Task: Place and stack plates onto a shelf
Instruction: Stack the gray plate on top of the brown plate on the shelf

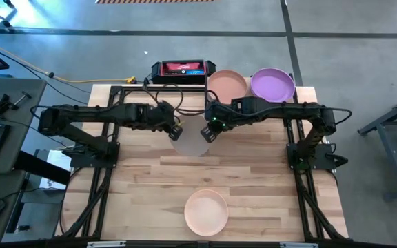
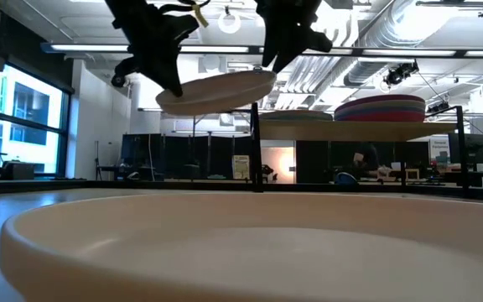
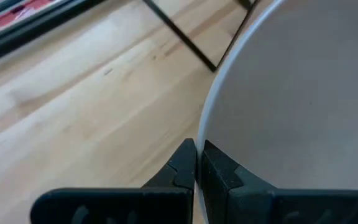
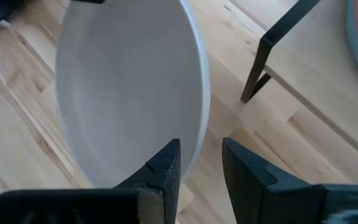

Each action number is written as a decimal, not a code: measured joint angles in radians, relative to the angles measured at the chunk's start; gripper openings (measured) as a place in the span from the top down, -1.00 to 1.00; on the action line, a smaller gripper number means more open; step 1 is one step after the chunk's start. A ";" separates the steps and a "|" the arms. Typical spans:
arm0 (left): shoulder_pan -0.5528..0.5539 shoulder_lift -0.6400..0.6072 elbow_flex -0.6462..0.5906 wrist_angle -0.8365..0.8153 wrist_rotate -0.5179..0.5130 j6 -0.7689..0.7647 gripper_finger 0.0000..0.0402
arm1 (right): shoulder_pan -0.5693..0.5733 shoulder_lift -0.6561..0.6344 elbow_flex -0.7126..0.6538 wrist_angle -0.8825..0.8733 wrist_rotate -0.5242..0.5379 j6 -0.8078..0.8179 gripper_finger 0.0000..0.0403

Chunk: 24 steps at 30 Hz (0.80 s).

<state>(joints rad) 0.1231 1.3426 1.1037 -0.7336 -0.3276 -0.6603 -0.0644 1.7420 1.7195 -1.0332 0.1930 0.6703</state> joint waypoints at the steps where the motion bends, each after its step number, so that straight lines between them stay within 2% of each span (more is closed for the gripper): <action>1: 0.004 0.000 0.004 0.005 0.001 0.008 1.00 | -0.003 0.000 0.000 0.000 -0.002 -0.007 0.52; 11: 0.022 0.000 0.005 0.087 0.005 0.044 1.00 | -0.028 0.000 0.000 -0.001 -0.015 -0.024 0.55; 18: 0.022 0.000 0.005 0.087 0.004 0.044 1.00 | -0.044 0.000 0.000 -0.008 -0.054 -0.035 0.93; 24: 0.021 0.000 0.005 0.093 0.005 0.043 1.00 | -0.062 0.000 0.000 -0.025 -0.085 -0.016 0.98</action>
<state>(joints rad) 0.1443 1.3426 1.1088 -0.6402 -0.3229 -0.6174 -0.1264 1.7420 1.7191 -1.0583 0.1083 0.6544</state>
